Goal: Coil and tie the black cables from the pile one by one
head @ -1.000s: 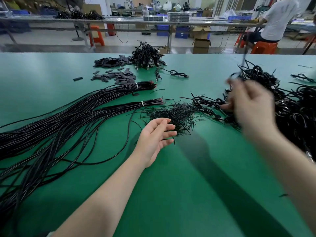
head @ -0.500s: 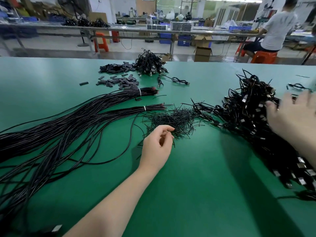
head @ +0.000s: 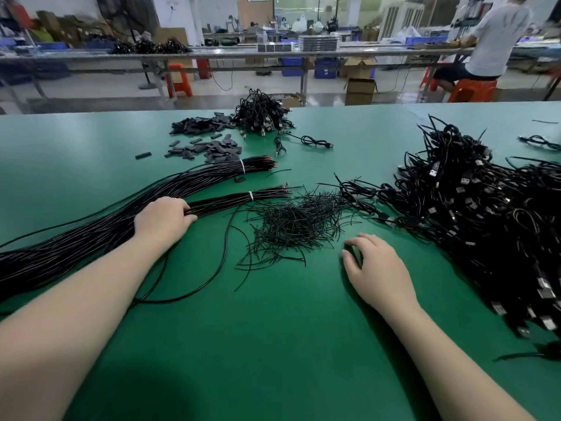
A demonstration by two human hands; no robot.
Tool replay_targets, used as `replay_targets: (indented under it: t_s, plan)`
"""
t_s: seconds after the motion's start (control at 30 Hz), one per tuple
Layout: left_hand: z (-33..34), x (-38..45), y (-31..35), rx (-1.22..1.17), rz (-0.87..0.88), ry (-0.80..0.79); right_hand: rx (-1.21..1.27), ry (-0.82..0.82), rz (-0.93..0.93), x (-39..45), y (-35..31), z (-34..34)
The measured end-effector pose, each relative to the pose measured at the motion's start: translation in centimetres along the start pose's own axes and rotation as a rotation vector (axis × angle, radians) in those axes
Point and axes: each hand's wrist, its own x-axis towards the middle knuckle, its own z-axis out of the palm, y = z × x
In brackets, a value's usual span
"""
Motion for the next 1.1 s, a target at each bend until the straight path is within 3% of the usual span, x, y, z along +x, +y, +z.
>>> replay_targets:
  t_s: [0.13, 0.4, 0.53, 0.7, 0.93, 1.0, 1.1]
  plan:
    - [-1.4, 0.1, -1.0, -0.225, -0.006, 0.095, -0.001, 0.02, -0.014, 0.0, 0.0, 0.1]
    - [-4.3, 2.3, -2.5, -0.838, -0.103, 0.018, 0.01, 0.029, -0.012, 0.0, 0.0, -0.1]
    - [-4.3, 2.1, -1.5, -1.064, -0.101, 0.224, 0.003, 0.033, -0.016, -0.1, -0.3, -0.2]
    - [-4.6, 2.0, 0.1, -1.061, -0.047, 0.25, 0.006, 0.035, -0.007, -0.1, -0.5, -0.4]
    - [-6.4, 2.0, 1.2, -1.048, -0.12, 0.612, 0.014, 0.011, 0.01, 0.0, -0.3, -0.4]
    - [-6.4, 0.7, 1.8, -0.924, 0.026, 0.588, 0.032, 0.032, 0.023, -0.2, -0.6, -0.6]
    - [-5.2, -2.1, 2.3, -0.785, 0.313, 0.436, 0.1, 0.159, -0.126, -0.6, -2.4, -1.2]
